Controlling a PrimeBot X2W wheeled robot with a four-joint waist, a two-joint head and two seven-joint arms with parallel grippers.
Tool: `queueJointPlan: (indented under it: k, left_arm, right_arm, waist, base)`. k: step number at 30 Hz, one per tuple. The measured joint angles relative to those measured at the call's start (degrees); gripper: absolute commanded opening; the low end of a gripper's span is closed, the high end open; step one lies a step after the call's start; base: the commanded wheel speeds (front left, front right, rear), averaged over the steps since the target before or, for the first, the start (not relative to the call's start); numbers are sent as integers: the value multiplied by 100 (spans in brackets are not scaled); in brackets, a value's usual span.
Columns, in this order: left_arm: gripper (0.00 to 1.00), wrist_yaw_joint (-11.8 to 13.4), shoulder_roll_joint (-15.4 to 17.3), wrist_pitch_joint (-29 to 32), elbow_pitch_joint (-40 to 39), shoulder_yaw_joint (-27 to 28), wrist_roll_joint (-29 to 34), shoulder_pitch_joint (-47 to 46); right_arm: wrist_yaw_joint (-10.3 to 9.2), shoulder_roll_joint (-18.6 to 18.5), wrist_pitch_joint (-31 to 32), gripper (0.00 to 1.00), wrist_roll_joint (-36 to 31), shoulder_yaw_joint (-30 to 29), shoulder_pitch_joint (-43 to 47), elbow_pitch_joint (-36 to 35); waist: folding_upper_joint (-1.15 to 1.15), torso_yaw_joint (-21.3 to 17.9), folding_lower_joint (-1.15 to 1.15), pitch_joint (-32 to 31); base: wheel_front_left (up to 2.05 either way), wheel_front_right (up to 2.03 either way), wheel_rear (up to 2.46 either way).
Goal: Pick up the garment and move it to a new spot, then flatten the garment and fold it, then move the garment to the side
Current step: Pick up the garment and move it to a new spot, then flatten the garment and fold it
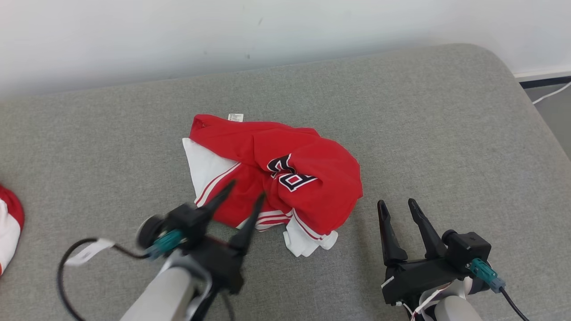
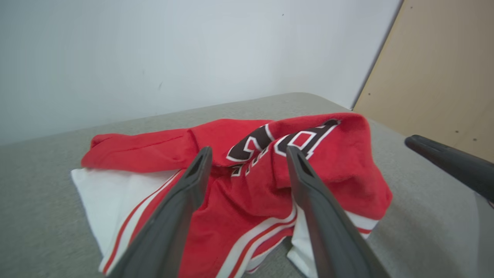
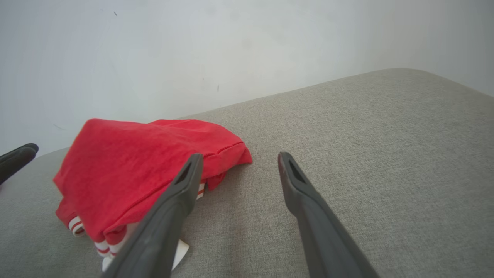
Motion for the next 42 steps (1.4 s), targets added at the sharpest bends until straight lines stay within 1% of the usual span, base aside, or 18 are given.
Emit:
queueJointPlan:
  k: [3,5,7,9,14,19,22,24,29,31,32,33,34,38,42]
  left_arm:
    - [100,126,216,0,80,203,-71,298]
    - [100,264,372,-1,156,252,3,488]
    - [100,309,483,-2,238,376,-7,668]
    - [100,313,525,-2,291,443,-38,837]
    - [100,256,430,-4,432,464,-47,920]
    - [100,158,236,-8,619,399,56,848]
    - [100,159,152,-9,765,396,118,756]
    - [100,186,112,-9,868,420,143,681]
    - [100,392,89,-9,1166,474,371,459]
    - [100,419,71,-9,1278,476,482,426]
    - [75,458,56,-9,1352,483,499,415]
    - [19,510,43,-9,1376,494,552,398]
    - [0,509,30,-9,1380,514,578,361]
    - [0,519,-11,-9,1222,672,644,335]
    - [0,523,93,-9,910,892,732,307]
  right_arm:
    - [0,1,0,100,0,27,1,-18]
    - [0,0,0,100,-1,36,1,-18]
    - [0,-1,0,100,-8,11,0,-16]
    - [0,0,0,100,-15,-2,-2,-9]
    - [0,-1,0,100,-16,15,-10,0]
    - [0,0,0,100,-15,85,-29,7]
    - [0,-1,0,100,-14,85,-66,30]
    - [0,0,0,100,-12,90,-102,34]
    - [0,0,0,100,-4,96,-109,48]
    - [0,-2,0,100,-4,83,-109,49]
    - [0,-2,0,100,-4,82,-109,48]
    - [0,-2,0,100,-4,79,-108,47]
    - [0,-1,0,100,-4,76,-108,47]
    - [0,-2,-1,100,-4,26,-98,24]
    - [0,-2,0,100,-8,-13,-74,16]
  waist:
    - [0,19,0,1]
    - [0,1,0,16]
    - [0,-17,0,40]
    - [0,-32,0,65]
    - [0,-62,1,93]
    - [0,-146,1,104]
    - [0,-222,1,121]
    - [0,-282,1,130]
    - [0,-439,1,151]
    - [0,-487,1,158]
    - [0,-508,0,159]
    - [0,-523,1,159]
    - [0,-532,1,159]
    - [0,-503,0,141]
    - [0,-398,1,109]
  base:
    - [0,0,0]
    - [0,0,0]
    - [0,0,0]
    - [0,0,0]
    - [0,0,0]
    - [0,0,0]
    - [0,0,0]
    - [0,0,0]
    - [0,0,0]
    - [0,0,0]
    - [0,0,0]
    - [0,0,0]
    - [0,0,0]
    - [0,0,0]
    - [0,0,0]
